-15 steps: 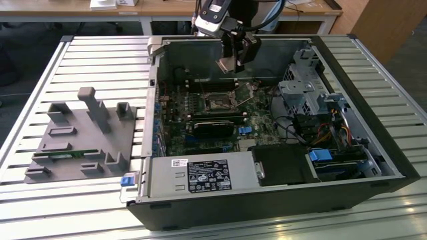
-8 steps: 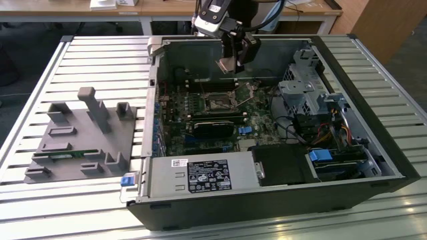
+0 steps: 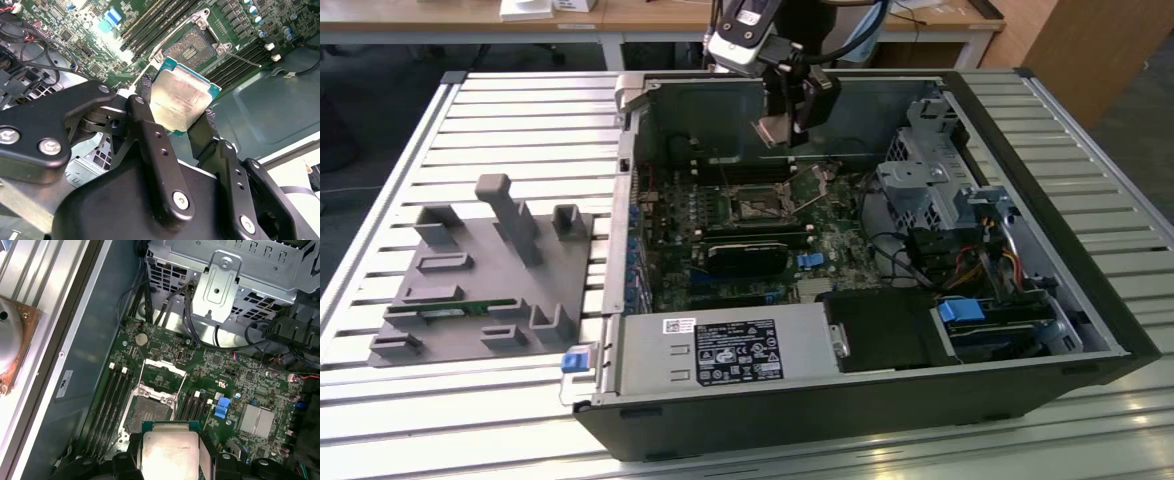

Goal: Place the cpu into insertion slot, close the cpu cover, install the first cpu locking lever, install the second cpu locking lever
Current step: 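Place the cpu into insertion slot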

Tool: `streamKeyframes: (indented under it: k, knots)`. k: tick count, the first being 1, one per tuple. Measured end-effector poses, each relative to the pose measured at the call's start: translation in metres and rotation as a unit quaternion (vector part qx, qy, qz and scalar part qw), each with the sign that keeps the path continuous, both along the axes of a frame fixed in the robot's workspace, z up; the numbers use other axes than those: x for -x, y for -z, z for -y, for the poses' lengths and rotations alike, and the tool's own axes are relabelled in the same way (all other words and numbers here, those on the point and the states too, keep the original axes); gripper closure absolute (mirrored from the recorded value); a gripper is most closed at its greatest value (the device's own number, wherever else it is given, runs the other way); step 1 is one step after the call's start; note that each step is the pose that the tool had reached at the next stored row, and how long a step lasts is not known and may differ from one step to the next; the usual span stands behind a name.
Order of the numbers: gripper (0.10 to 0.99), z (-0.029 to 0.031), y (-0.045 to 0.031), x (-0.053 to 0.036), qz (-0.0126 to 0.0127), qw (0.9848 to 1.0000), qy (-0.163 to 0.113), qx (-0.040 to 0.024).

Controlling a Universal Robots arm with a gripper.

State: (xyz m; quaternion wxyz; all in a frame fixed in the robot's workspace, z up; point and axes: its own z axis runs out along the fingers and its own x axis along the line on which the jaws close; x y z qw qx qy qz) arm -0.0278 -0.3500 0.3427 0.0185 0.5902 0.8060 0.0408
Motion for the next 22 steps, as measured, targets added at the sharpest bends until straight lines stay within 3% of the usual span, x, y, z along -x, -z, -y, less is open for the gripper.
streamKeyframes:
  k: [22]
  knots:
    - [0.545, 0.0, 0.0017, 0.0, 0.0, 0.9999, 0.017, 0.0]
